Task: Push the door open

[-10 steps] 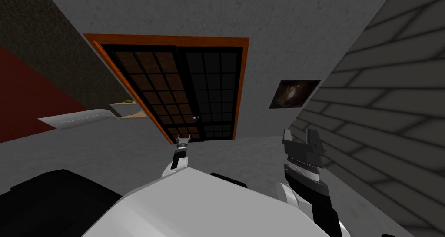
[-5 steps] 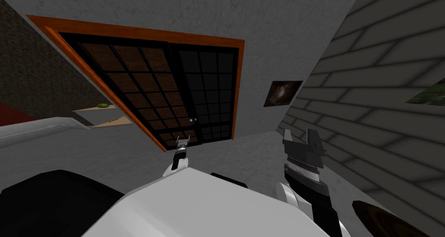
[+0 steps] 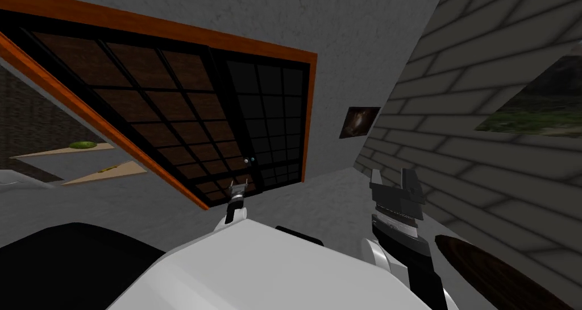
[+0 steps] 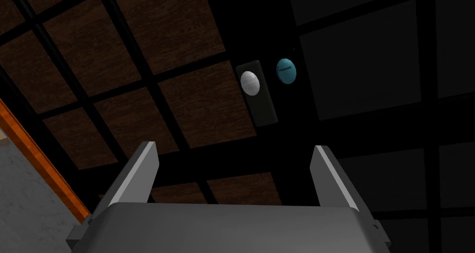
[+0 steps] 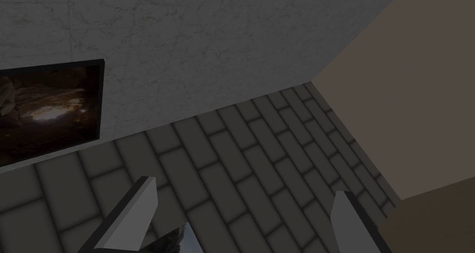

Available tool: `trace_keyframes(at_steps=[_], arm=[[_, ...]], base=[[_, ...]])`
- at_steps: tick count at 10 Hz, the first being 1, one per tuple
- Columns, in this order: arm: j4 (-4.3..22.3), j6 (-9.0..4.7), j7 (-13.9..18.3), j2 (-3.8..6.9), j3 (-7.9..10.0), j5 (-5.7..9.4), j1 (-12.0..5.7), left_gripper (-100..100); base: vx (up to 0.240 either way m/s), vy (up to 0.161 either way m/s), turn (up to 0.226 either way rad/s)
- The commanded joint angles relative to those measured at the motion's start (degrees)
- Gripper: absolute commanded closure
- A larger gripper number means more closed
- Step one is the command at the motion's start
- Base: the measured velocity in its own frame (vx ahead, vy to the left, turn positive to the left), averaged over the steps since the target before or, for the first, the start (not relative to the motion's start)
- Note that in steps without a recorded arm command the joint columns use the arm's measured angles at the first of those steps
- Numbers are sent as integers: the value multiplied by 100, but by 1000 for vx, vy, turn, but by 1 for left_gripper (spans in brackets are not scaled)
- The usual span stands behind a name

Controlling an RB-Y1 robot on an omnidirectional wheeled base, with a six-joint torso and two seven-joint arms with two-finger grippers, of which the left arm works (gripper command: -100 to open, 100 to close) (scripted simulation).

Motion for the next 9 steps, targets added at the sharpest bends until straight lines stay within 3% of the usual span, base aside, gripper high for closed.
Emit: trace_keyframes(at_steps=[1,9], arm=[[182,-59,129,-2,59,15,-66,-100],[985,-265,836,-28,404,106,-380,-100]], base=[[-15,157,-140],[-23,172,-189]])
